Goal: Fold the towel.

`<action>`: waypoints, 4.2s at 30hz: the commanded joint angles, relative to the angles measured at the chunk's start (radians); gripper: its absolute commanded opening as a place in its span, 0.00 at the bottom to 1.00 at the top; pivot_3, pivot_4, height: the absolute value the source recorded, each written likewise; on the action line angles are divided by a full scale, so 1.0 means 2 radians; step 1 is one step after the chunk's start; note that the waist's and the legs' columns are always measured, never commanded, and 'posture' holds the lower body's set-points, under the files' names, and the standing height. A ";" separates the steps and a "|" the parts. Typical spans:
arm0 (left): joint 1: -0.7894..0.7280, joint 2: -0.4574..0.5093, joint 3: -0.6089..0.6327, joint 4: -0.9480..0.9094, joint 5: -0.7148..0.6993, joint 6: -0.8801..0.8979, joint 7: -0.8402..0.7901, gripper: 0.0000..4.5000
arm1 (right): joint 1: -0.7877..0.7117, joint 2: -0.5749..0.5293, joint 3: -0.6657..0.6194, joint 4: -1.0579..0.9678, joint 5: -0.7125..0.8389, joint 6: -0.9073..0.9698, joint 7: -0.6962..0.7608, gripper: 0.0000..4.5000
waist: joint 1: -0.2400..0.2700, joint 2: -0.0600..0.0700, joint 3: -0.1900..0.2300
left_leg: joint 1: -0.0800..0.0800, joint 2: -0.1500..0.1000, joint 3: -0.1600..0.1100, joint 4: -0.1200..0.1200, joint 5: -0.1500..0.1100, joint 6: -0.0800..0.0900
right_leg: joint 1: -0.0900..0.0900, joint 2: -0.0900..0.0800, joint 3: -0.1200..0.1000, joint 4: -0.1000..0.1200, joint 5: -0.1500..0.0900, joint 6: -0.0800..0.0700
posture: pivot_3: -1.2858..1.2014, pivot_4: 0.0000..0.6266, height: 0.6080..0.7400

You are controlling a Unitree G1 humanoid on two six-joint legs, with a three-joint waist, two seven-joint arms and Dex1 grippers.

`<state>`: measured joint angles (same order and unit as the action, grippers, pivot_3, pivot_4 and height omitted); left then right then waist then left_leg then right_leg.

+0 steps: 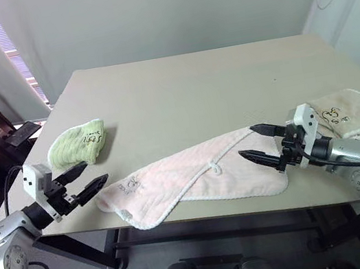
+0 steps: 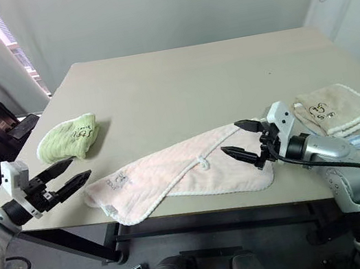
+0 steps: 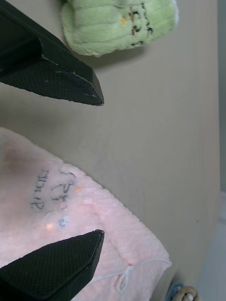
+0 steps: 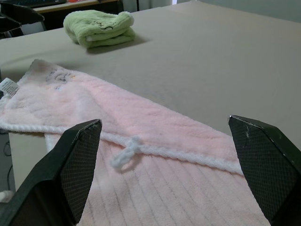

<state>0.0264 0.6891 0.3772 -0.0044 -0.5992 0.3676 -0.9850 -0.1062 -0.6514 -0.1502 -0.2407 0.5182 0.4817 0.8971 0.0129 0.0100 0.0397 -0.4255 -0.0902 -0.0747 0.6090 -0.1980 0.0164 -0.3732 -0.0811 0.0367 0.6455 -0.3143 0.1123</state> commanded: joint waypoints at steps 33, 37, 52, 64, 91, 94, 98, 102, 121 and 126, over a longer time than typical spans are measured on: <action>-0.093 -0.115 -0.162 -0.054 0.038 0.017 0.054 0.99 | -0.189 0.079 -0.001 0.376 -0.134 -0.059 -0.202 1.00 | -0.001 0.000 0.000 | 0.001 0.000 0.000 0.001 0.000 0.000 | 0.000 0.001 0.000 0.001 0.000 0.000 | 0.52 0.00 1.00; -0.094 -0.125 -0.174 -0.063 0.041 0.020 0.060 0.99 | -0.217 0.080 0.010 0.436 -0.160 -0.094 -0.202 1.00 | -0.002 0.000 0.000 | 0.001 0.000 0.000 0.000 0.001 -0.001 | 0.000 0.001 0.000 0.002 0.000 0.000 | 0.52 0.00 1.00; -0.087 -0.118 -0.158 -0.089 0.036 0.027 0.086 1.00 | -0.249 0.092 0.040 0.515 -0.200 -0.123 -0.174 0.41 | -0.013 0.000 0.000 | 0.005 0.000 0.000 0.001 0.001 -0.001 | 0.004 0.001 0.000 0.002 0.000 0.000 | 0.52 0.00 1.00; -0.125 -0.081 -0.141 -0.051 0.022 0.043 0.057 1.00 | -0.252 0.072 0.018 0.438 -0.184 -0.090 -0.164 0.01 | -0.011 0.000 0.000 | 0.007 0.000 0.000 0.000 0.001 -0.001 | 0.006 0.001 0.000 0.002 0.000 0.000 | 0.52 0.00 1.00; -0.044 -0.042 -0.138 -0.093 0.028 0.028 -0.015 1.00 | -0.257 0.032 -0.053 0.211 -0.146 0.018 -0.230 0.01 | -0.013 0.000 0.000 | 0.006 0.000 0.000 -0.006 0.002 -0.002 | 0.002 0.001 0.001 0.001 0.000 -0.001 | 0.52 0.00 1.00; -0.037 -0.042 -0.158 -0.105 0.042 0.020 -0.016 1.00 | -0.295 0.038 -0.042 0.213 -0.151 0.024 -0.242 0.01 | -0.013 0.000 0.000 | 0.006 -0.001 0.000 -0.006 0.002 -0.002 | 0.002 0.000 0.001 0.001 0.000 -0.001 | 0.52 0.00 1.00; -0.033 -0.035 -0.207 -0.104 0.095 -0.013 -0.019 1.00 | -0.347 0.047 -0.030 0.223 -0.153 0.021 -0.253 0.01 | -0.013 0.001 0.001 | 0.006 -0.001 0.001 -0.006 0.002 -0.002 | 0.001 0.000 0.001 0.001 0.000 -0.001 | 0.52 0.00 1.00; -0.043 -0.056 -0.248 -0.071 0.139 -0.063 -0.013 1.00 | -0.390 0.048 -0.013 0.259 -0.163 0.010 -0.252 0.01 | -0.012 0.001 0.001 | 0.006 -0.001 0.001 -0.007 0.002 -0.002 | 0.001 0.000 0.001 0.001 0.000 -0.001 | 0.52 0.00 1.00; -0.164 -0.106 -0.374 -0.024 0.230 0.025 0.007 1.00 | -0.424 0.052 0.004 0.284 -0.179 0.005 -0.255 0.01 | -0.013 0.000 0.001 | 0.006 -0.001 0.001 -0.007 0.002 -0.001 | 0.001 0.001 0.001 0.002 0.000 -0.001 | 0.52 0.00 1.00; -0.180 -0.104 -0.390 -0.015 0.238 0.064 0.002 1.00 | -0.423 0.051 0.004 0.287 -0.186 0.006 -0.259 0.01 | -0.013 0.000 0.001 | 0.006 -0.001 0.001 -0.007 0.003 -0.001 | 0.001 0.001 0.001 0.002 0.000 0.000 | 0.52 0.00 1.00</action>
<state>-0.3246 0.4715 -0.3882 -0.0419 -0.1386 0.4753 -0.9811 -0.9132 -0.5374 -0.1309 0.3423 0.1542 0.5126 0.3899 -0.0127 0.0109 0.0407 -0.4129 -0.0915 -0.0735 0.5961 -0.1929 0.0135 -0.3715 -0.0793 0.0393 0.6500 -0.3140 0.1117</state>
